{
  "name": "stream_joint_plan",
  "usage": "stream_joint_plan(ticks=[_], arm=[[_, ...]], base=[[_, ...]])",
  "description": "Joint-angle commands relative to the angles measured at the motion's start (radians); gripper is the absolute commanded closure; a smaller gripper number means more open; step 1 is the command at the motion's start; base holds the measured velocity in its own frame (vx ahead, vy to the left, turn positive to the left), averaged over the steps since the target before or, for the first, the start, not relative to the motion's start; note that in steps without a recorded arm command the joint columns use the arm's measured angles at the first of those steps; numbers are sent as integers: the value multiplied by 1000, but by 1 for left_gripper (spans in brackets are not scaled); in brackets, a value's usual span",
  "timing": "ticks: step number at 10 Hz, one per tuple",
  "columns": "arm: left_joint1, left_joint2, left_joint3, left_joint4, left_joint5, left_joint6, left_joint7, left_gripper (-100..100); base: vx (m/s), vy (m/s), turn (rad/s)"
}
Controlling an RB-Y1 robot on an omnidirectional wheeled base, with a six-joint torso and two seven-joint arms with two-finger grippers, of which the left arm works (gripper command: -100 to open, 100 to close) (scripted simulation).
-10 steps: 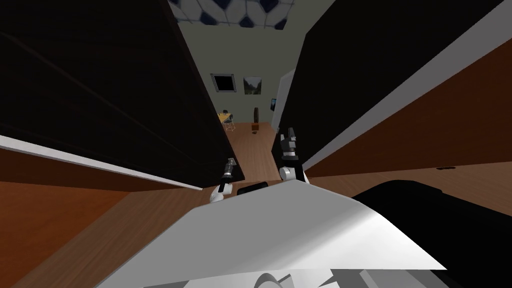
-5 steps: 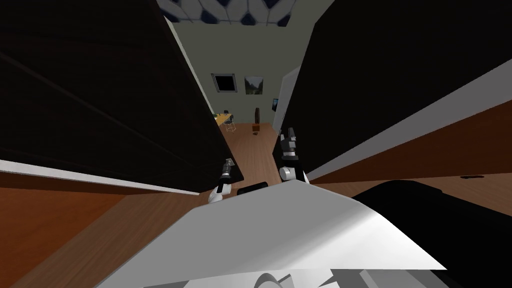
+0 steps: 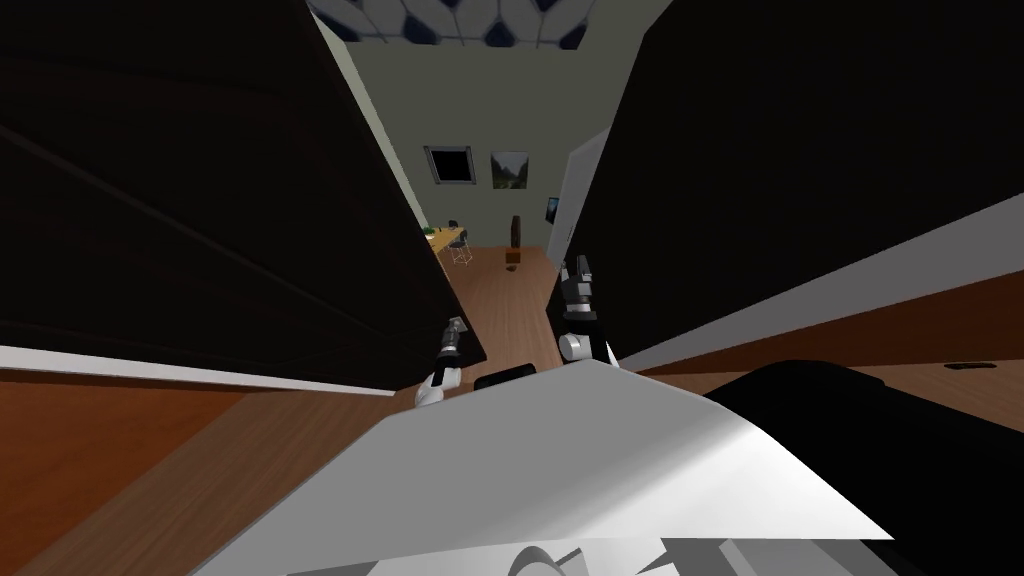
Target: Push the door open
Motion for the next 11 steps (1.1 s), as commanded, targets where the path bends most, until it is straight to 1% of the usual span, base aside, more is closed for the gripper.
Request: stream_joint_plan(ticks=[1,4,5,7,8,11], arm=[[8,12,25,-20,12,13,-9,100],[8,13,59,-15,30,12,-23,100],[8,13,59,-15,30,12,-23,100],[8,14,86,-11,43,11,-35,100],[-2,12,79,7,40,4,-32,-100],[-2,9,76,4,39,6,-32,-100]], base=[[196,-91,107],[195,-74,60],[141,-57,22],[168,-100,88],[-20,-93,76],[-202,-39,11]])
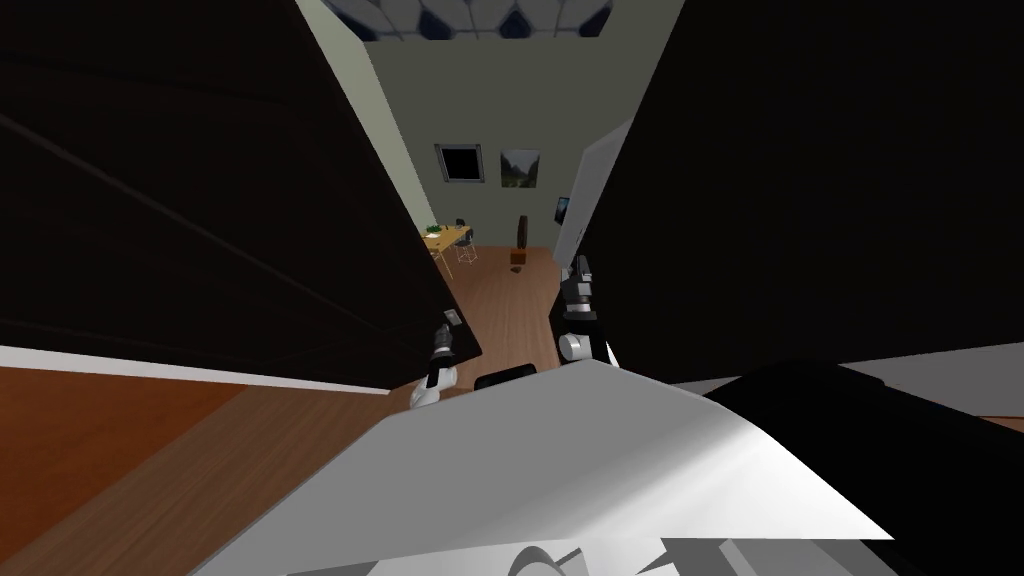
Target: Push the door open
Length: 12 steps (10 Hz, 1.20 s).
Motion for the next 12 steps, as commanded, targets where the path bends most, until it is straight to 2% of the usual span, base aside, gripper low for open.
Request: stream_joint_plan(ticks=[1,4,7,12], arm=[[0,-3,-2,2,-1,-3,1,-100],[0,-7,-4,1,-2,-3,0,-100],[3,-6,1,4,1,-14,-3,-100],[9,-9,10,10,6,-35,-8,-100]], base=[[-231,-70,38],[-200,-77,31],[149,3,-22],[215,38,-31]])
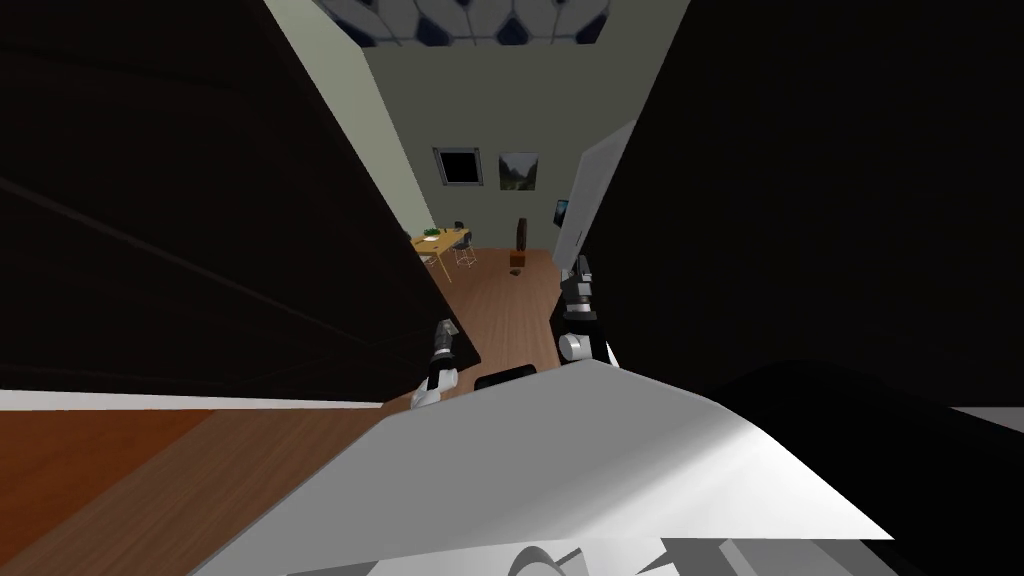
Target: Push the door open
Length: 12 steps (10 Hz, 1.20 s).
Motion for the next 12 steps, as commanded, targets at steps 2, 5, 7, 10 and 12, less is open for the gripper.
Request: stream_joint_plan(ticks=[2,5,7,10,12], arm=[[0,0,0,0,0,0,0,100],[0,0,0,0,0,0,0,100],[0,0,0,0,0,0,0,100],[15,3,34,-16,33,6,-28,100],[15,3,34,-16,33,6,-28,100]], base=[[40,4,3],[-27,-2,-4],[-4,-1,1],[125,-8,-47],[81,1,-7]])
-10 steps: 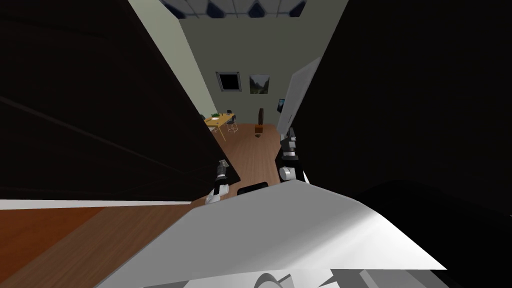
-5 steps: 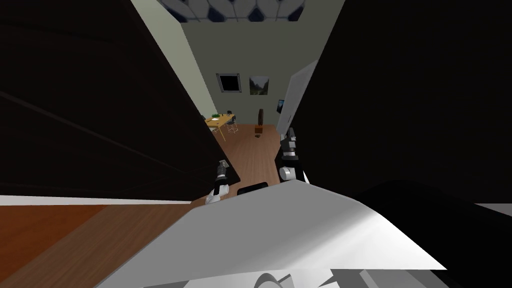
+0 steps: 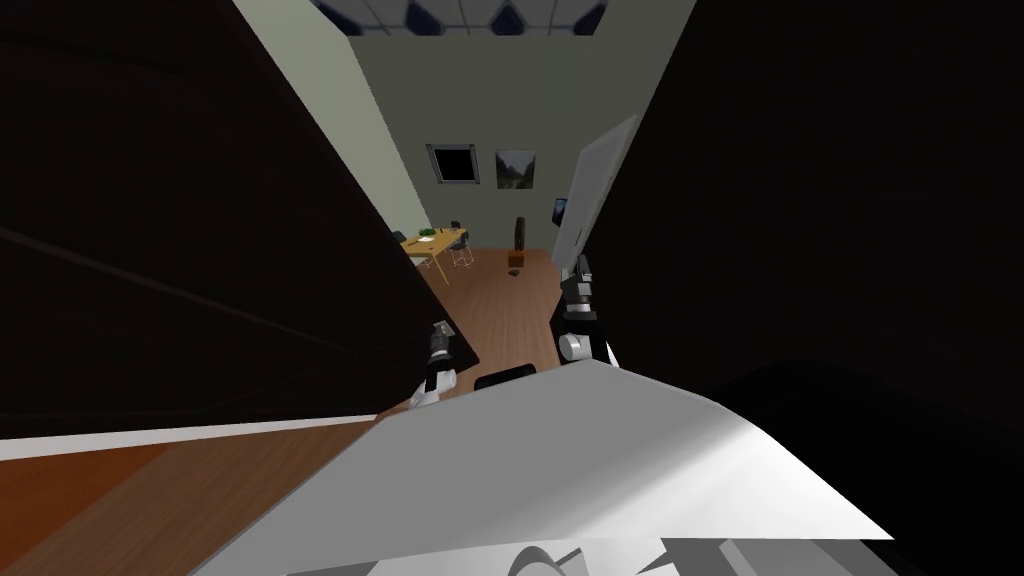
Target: Push the door open
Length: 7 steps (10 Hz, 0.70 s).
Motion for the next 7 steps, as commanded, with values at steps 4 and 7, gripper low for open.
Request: stream_joint_plan(ticks=[4,7], arm=[[26,5,53,-42,49,15,-42,100],[37,5,83,-57,78,18,-66,100]], base=[[170,8,-57],[139,9,-42]])
